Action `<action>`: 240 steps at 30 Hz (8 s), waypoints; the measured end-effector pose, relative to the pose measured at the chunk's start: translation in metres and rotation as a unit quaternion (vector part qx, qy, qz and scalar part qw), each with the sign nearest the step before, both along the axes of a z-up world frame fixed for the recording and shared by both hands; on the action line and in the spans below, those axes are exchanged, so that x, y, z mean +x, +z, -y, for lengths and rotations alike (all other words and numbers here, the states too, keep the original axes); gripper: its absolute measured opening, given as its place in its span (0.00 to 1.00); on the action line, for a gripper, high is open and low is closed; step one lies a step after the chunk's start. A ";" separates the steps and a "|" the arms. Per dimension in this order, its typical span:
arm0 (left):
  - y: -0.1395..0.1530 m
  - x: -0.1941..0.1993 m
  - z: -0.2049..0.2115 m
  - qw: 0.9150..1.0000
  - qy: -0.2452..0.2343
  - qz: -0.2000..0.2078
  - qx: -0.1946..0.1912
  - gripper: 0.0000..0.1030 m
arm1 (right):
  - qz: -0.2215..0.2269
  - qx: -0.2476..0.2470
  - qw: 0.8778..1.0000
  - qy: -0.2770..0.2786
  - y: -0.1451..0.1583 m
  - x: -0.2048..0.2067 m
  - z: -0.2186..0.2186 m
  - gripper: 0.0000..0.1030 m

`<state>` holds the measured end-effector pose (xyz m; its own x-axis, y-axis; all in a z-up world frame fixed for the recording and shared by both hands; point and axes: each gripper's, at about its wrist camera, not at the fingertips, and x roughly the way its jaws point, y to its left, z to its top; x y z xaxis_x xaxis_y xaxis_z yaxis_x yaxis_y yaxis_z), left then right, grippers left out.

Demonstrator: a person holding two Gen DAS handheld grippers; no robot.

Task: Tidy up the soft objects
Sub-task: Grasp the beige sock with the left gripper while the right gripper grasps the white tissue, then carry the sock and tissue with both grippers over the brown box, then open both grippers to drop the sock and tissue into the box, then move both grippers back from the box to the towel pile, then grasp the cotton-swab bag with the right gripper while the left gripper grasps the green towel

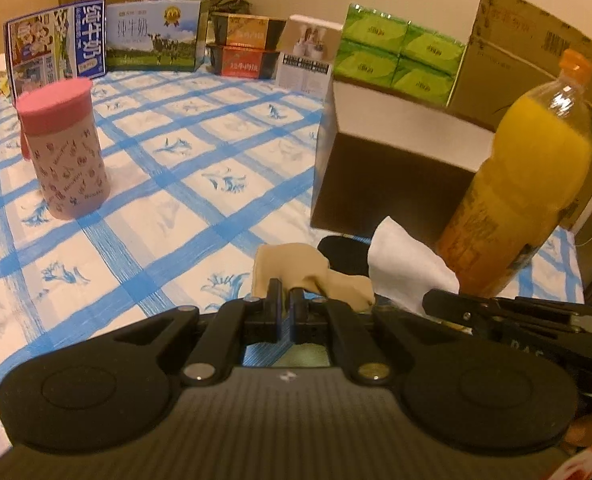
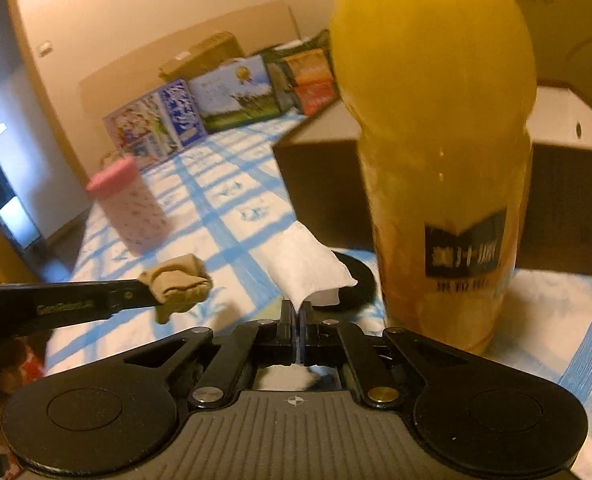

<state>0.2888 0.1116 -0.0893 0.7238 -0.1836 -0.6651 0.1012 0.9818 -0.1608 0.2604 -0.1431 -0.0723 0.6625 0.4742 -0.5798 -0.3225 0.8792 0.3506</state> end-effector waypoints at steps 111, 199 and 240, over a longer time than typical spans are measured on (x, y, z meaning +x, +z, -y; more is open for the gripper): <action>0.125 -0.065 0.280 0.997 -0.070 0.031 0.031 0.30 | 0.051 0.015 0.996 -0.066 0.134 -0.053 0.285 0.57; 0.001 -0.153 0.086 0.995 0.009 -0.060 0.082 0.37 | -0.117 -0.111 0.986 0.036 -0.036 -0.099 0.045 0.72; -0.006 -0.056 0.028 0.999 0.002 -0.044 0.029 0.06 | -0.114 -0.119 0.986 0.016 -0.028 -0.055 0.102 0.42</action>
